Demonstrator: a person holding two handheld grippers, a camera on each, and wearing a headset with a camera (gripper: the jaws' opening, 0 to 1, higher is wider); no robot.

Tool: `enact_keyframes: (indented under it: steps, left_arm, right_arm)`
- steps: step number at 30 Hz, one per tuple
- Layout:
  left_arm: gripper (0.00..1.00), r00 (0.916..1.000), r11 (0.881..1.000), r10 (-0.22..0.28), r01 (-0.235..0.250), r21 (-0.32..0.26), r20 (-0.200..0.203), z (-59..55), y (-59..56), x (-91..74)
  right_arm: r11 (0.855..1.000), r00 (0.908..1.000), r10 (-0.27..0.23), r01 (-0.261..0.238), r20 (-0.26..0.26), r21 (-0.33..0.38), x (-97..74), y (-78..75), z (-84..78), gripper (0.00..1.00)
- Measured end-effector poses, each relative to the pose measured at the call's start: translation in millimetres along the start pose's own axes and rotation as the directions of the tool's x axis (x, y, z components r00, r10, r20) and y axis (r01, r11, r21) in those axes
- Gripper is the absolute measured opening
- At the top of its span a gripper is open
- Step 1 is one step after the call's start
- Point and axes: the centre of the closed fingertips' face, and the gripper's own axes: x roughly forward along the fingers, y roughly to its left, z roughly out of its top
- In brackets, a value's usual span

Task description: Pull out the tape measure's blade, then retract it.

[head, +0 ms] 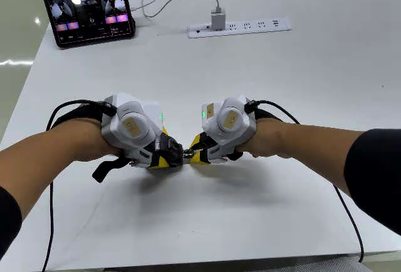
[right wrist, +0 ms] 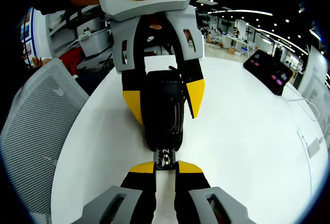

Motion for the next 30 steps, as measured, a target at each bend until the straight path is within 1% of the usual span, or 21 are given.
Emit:
enact_keyframes:
  steps: [5, 11, 30]
  left_arm:
    - [0.31, 1.0, 1.0, -0.001, 0.001, -0.011, 0.0, 0.1, 0.4, 0.2]
    - [0.31, 1.0, 1.0, -0.002, 0.002, -0.008, 0.0, -0.2, -0.4, 0.0]
    - [0.31, 1.0, 1.0, -0.002, 0.002, -0.01, -0.003, -1.3, 0.5, 0.2]
  right_arm:
    - [1.0, 1.0, -0.001, 0.001, 0.002, 0.012, -3.1, -1.0, -3.1, 0.08]
    - [1.0, 1.0, 0.001, -0.001, -0.006, 0.004, -5.9, -0.3, -5.6, 0.08]
    - [1.0, 0.9999, 0.001, 0.0, -0.013, 0.025, -11.9, -1.1, -12.3, 0.08]
